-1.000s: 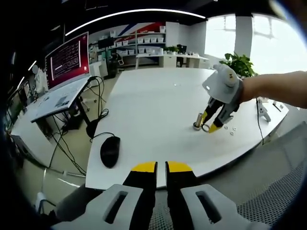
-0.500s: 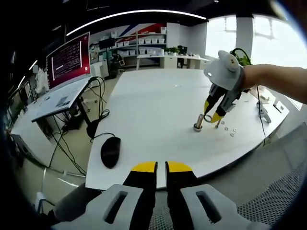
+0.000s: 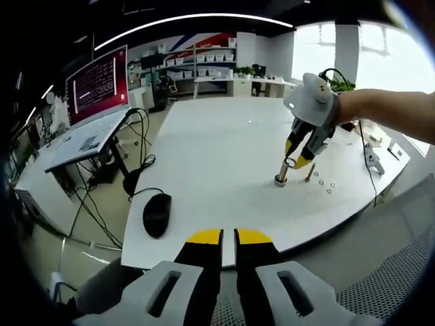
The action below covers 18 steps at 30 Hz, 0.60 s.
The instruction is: Place the washer onto the threaded stud by aligning its center hole with the stud, sliding it down to the base, and recovering from edge contact or off-axis alignment until the washer reaches the visible bottom stop.
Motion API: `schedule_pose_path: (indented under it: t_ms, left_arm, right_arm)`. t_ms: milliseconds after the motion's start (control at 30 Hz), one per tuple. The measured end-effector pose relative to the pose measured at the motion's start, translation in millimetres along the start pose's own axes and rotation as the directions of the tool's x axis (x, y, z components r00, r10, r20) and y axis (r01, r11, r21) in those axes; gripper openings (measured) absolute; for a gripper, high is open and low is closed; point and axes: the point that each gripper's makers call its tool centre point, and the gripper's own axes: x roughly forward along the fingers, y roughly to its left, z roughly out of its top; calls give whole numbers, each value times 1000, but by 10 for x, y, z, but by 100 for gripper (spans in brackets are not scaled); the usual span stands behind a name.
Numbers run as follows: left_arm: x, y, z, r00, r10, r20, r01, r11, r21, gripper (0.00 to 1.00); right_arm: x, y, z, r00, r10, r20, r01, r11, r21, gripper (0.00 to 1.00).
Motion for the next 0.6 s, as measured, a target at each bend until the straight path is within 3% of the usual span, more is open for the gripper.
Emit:
schedule_pose_path:
  t_ms: [600]
  left_arm:
    - [18,12,3,1000,-1,3,1,1000,0,4]
  right_arm:
    - [227,-112,-5,999,36,-31,-35,999,23,24]
